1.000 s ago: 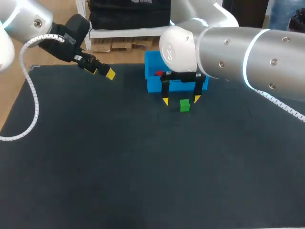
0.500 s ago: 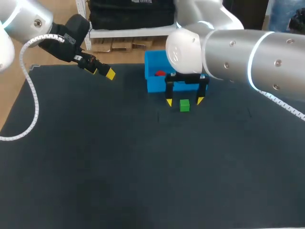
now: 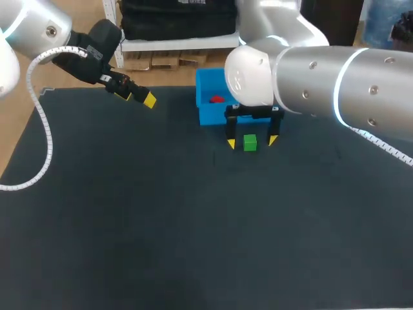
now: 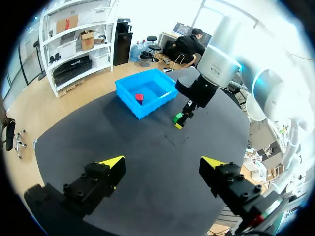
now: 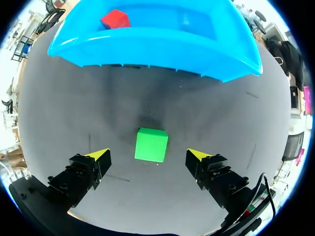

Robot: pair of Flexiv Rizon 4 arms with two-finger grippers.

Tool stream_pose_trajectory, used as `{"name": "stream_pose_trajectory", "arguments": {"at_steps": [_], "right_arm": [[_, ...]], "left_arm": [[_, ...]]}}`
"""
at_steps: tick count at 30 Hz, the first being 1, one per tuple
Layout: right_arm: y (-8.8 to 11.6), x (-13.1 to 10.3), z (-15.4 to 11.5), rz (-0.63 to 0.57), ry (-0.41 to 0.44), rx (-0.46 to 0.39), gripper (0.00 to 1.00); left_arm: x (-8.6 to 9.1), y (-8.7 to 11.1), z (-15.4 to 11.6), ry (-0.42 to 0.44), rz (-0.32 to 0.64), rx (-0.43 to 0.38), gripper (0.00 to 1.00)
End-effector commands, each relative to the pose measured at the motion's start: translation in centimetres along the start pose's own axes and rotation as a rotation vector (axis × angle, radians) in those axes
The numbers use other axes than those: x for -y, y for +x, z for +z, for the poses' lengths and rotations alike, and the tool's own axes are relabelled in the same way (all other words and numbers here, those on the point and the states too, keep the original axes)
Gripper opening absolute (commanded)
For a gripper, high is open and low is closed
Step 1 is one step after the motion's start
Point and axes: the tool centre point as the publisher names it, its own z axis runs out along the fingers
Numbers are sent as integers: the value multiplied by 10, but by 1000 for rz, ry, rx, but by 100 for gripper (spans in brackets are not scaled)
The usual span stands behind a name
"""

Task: Use the left arm to pick the red cube and place it into the blue plastic box first, then use the right arm to grasp the green cube and put it into the same blue plastic box after the first action is fully finished.

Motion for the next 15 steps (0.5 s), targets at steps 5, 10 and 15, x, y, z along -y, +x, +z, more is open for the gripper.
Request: {"name": "stream_pose_trajectory", "arguments": {"at_steps": [5, 10, 15], "right_arm": [[-1, -5, 6, -3, 14, 8, 100], [-4, -5, 9, 8, 29, 10, 100], [-6, -3, 11, 27, 32, 15, 100]], "left_arm": [[-1, 1, 0, 3, 3, 5, 100], [-1, 1, 0, 3, 3, 5, 100], [-1, 1, 0, 3, 3, 5, 100]]}}
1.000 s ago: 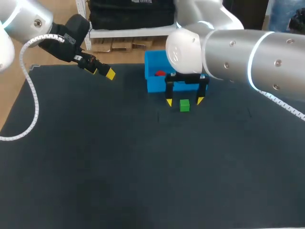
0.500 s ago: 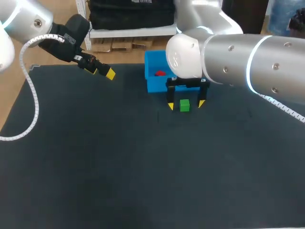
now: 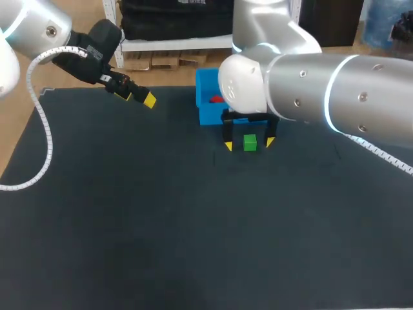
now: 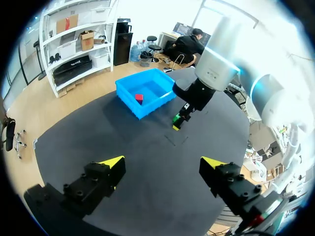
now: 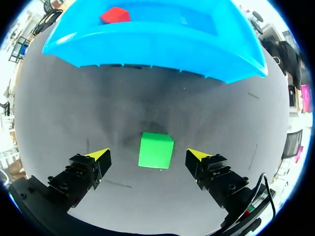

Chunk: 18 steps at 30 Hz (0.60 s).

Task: Use the left arm to pick the red cube and place it into the blue plastic box first, then use the right arm to grasp the green cube and put it into the same blue plastic box after the first action is fully finished.

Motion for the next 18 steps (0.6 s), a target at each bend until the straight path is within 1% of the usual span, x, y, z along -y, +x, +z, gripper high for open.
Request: {"name": "stream_pose_trajectory", "arguments": {"at_steps": [1, 18], "right_arm": [[-2, 0, 3, 11, 2, 4, 100], [-7, 5, 14, 43, -13, 3, 100]], "left_arm": [[-1, 1, 0, 3, 3, 5, 100], [-1, 1, 0, 3, 3, 5, 100]]}}
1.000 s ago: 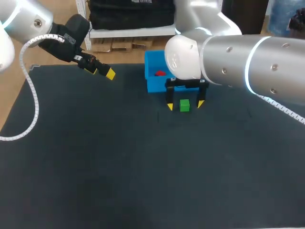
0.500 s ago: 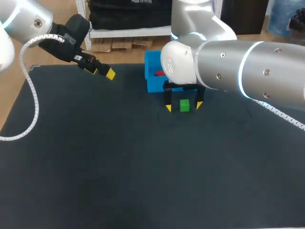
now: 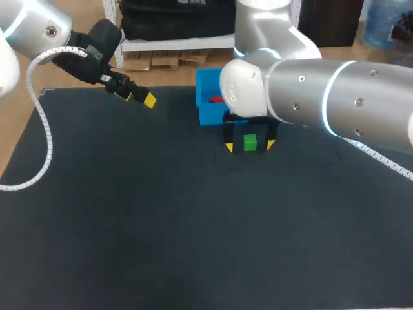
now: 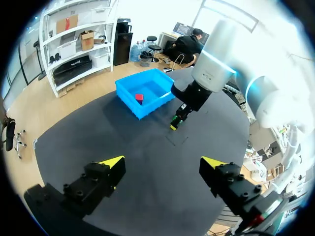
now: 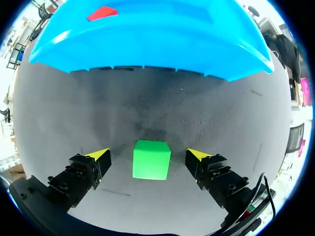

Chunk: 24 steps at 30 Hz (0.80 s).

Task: Use the left arm to pick the red cube and place it into the blue plastic box first, then use the right arm to grasp the green cube and put it into the same blue plastic box after the first action is fully finished.

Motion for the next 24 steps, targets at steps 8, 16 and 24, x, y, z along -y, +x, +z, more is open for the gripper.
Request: {"name": "stream_pose_trajectory", "arguments": {"at_steps": [8, 16, 24], "right_arm": [[-6, 1, 4, -7, -3, 3, 100], [-7, 1, 5, 6, -14, 0, 0], [-6, -1, 5, 12, -15, -2, 0]], "left_arm": [[-1, 1, 0, 3, 3, 5, 100], [-1, 1, 0, 3, 3, 5, 100], [-1, 1, 0, 3, 3, 5, 100]]}}
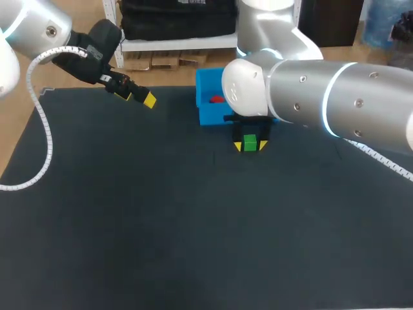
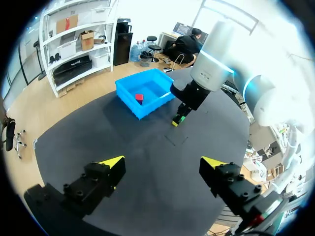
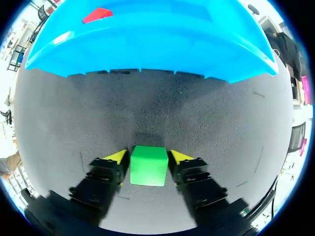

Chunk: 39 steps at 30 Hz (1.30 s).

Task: Use the left arm to pick the red cube and place it into the blue plastic box first, then use the right arm to grasp the green cube and put it into the same blue plastic box after the first action is fully finished.

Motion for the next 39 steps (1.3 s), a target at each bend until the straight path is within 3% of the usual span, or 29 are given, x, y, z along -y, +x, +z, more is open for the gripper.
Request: {"name": "stream_pose_trajectory", "arguments": {"at_steps": [1, 11, 39], "right_arm": [[-1, -2, 3, 3, 2, -2, 0], [0, 3, 0, 7, 19, -6, 0], [9, 10, -58, 1, 3, 39, 0]], "left_arm": [[-1, 1, 0, 3, 3, 5, 100], [-1, 1, 0, 3, 3, 5, 100], [-1, 1, 0, 3, 3, 5, 100]]}}
